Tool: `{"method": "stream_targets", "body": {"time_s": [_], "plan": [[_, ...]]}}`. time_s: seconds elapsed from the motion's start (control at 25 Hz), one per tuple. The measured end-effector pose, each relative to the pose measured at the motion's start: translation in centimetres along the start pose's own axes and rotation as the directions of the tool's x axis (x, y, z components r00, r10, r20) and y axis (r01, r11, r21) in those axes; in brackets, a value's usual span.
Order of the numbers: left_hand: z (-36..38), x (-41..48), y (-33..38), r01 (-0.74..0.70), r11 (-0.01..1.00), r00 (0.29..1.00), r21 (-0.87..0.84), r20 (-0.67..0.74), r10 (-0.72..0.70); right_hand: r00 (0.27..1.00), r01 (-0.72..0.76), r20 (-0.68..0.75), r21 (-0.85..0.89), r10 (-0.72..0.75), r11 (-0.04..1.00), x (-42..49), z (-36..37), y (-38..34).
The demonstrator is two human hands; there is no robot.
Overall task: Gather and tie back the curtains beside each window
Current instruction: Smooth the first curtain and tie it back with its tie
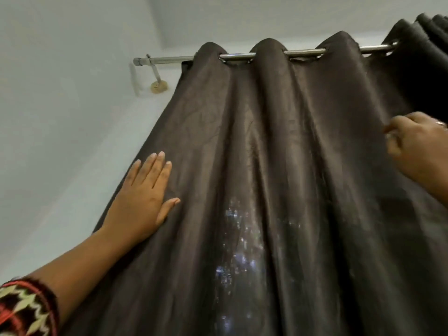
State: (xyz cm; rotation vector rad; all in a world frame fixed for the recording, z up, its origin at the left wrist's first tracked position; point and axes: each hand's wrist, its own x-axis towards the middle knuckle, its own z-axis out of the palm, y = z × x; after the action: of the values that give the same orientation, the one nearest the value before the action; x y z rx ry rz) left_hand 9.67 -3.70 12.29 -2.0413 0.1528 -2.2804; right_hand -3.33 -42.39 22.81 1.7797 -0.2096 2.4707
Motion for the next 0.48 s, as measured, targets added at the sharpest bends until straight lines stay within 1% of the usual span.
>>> {"method": "stream_targets", "body": {"time_s": [0.12,0.2,0.24,0.28,0.36,0.4,0.48], "plan": [[0.7,-0.7,-4.6,0.119,0.983,0.992,-0.138,-0.026,-0.124,0.989,0.135,0.031,0.148,-0.141,0.98,0.6,-0.8,-9.5],[1.3,-1.7,-7.0,0.197,0.947,0.98,-0.253,0.031,-0.195,0.981,0.166,0.064,0.227,-0.185,0.96,0.4,-0.6,-14.9],[1.6,-2.4,-8.0,0.202,0.93,0.979,-0.307,0.062,-0.192,0.975,0.176,0.091,0.252,-0.204,0.952,0.3,-0.3,-17.6],[2.0,-3.1,-8.6,0.169,0.922,0.985,-0.347,0.093,-0.146,0.971,0.185,0.098,0.279,-0.22,0.942,0.2,-0.1,-20.4],[2.8,-4.4,-9.3,0.035,0.932,0.987,-0.362,0.156,0.024,0.963,0.207,0.104,0.309,-0.249,0.928,0.1,0.4,-25.7],[3.3,-5.1,-9.2,-0.022,0.932,0.975,-0.361,0.197,0.1,0.957,0.226,0.105,0.315,-0.271,0.922,0.1,0.8,-28.2],[4.2,-6.2,-8.7,-0.084,0.921,0.943,-0.38,0.268,0.197,0.943,0.261,0.11,0.336,-0.313,0.905,-0.2,1.5,-32.9]]}}
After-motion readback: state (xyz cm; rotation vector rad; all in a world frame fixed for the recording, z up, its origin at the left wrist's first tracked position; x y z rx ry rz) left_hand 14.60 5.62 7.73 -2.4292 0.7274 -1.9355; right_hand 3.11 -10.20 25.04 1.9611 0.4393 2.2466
